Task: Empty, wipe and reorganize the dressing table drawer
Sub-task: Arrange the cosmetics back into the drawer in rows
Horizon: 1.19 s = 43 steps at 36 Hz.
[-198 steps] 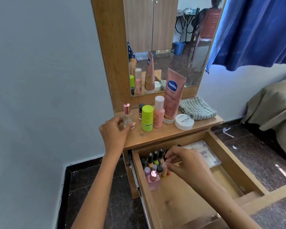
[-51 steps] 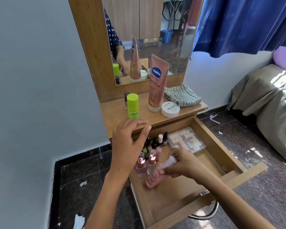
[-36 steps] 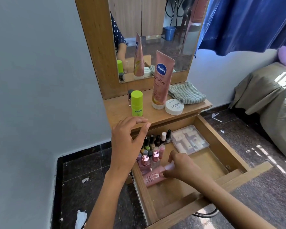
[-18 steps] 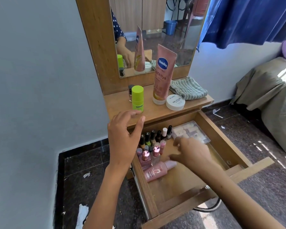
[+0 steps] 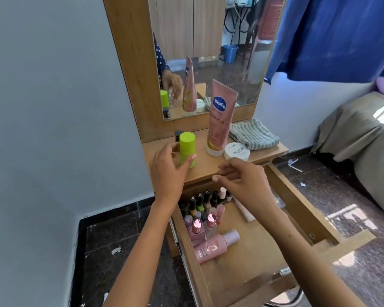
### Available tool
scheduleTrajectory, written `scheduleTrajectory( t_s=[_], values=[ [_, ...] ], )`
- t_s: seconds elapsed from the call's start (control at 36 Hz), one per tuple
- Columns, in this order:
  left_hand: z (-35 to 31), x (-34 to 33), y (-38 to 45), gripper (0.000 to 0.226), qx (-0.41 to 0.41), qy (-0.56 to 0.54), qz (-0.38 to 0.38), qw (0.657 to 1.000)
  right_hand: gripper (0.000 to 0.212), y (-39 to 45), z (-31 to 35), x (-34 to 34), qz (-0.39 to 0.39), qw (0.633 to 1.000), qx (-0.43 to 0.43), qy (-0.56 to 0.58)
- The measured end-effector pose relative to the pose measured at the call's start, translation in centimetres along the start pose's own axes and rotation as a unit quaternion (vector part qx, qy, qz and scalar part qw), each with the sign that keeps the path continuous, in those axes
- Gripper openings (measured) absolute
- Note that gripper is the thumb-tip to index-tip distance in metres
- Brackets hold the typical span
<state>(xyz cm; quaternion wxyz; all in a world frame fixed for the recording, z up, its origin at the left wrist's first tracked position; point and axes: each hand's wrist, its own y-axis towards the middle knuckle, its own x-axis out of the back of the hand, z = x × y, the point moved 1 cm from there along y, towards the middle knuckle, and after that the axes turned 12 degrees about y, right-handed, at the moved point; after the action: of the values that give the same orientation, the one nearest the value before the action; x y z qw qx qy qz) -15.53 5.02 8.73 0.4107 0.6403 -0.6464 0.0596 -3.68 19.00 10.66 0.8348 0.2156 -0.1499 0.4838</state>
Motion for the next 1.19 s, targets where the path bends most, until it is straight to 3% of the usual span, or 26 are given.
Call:
scheduleTrajectory(
  t_s=[0.11,0.28,0.39,0.47,0.61,0.89,1.19],
  values=[
    [-0.6,0.0,0.1,0.045,-0.015,0.005,0.001,1.0,0.039,0.6,0.1,0.1,0.027,0.998,0.021,0.052],
    [-2.6,0.5,-2.2,0.039,-0.071,-0.028,0.029,0.997,0.074,0.7,0.1,0.6,0.07,0.995,0.063,0.03],
    [-4.2,0.6,-3.5,0.04,-0.098,-0.089,0.075,0.988,0.045,-0.1,0.0,1.4,0.039,0.994,0.099,0.034],
    [-4.5,0.1,-4.1,0.039,-0.118,-0.105,0.118,0.98,0.034,-0.7,-1.0,2.5,0.016,0.997,0.075,0.005],
    [-3.7,0.3,-4.7,0.043,-0.096,-0.125,0.107,0.982,0.04,-1.2,-4.1,4.2,0.002,0.998,0.014,-0.06],
    [-0.8,1.3,-3.3,0.023,-0.048,-0.013,0.033,0.998,0.038,-0.8,-7.6,2.3,0.107,0.981,-0.051,-0.155],
    [-0.3,1.9,-3.2,0.017,-0.035,-0.009,0.011,0.999,0.044,-0.9,-8.1,-0.1,0.129,0.956,-0.104,-0.242]
  ],
)
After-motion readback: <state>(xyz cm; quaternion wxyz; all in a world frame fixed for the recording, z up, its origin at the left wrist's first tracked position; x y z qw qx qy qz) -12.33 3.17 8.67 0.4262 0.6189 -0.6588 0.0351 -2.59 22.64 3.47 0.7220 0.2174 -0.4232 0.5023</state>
